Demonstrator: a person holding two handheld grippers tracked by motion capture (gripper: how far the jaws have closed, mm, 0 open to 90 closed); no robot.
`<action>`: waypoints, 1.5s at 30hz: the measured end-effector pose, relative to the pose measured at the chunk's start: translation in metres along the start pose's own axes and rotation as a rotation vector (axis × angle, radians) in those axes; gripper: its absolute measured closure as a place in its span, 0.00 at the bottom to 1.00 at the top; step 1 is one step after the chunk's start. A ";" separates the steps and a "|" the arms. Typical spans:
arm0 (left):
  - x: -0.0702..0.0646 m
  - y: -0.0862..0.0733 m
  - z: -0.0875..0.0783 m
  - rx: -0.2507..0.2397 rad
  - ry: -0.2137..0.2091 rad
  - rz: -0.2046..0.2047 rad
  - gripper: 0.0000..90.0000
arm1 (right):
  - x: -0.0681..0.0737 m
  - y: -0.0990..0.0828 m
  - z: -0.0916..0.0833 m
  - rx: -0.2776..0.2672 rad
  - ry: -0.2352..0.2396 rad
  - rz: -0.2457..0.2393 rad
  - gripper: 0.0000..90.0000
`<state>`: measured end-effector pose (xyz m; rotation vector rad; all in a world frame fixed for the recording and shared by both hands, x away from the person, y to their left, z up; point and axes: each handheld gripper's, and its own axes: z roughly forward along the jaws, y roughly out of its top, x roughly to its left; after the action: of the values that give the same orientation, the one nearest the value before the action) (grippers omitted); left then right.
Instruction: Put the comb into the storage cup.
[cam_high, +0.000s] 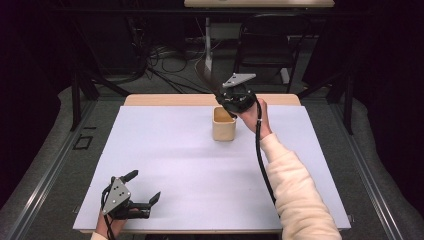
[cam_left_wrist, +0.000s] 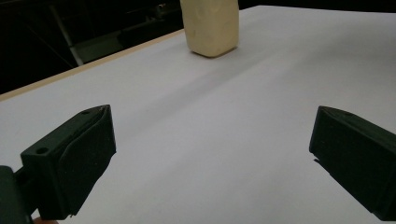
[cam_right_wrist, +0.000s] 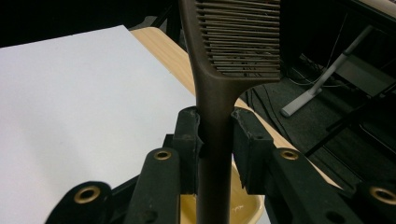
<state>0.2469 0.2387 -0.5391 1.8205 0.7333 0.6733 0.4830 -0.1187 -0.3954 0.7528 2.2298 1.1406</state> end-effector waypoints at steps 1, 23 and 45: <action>0.000 0.000 0.000 -0.001 0.000 0.000 0.00 | 0.000 0.000 0.000 -0.002 0.000 0.001 0.80; 0.000 0.000 0.000 -0.003 -0.002 -0.002 0.00 | -0.001 0.002 0.011 -0.010 -0.001 0.015 0.80; 0.000 0.000 -0.001 -0.007 -0.001 -0.001 0.00 | -0.005 -0.002 0.020 -0.029 -0.011 0.025 0.80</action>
<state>0.2466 0.2393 -0.5388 1.8135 0.7304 0.6731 0.4990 -0.1118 -0.4066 0.7755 2.1953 1.1754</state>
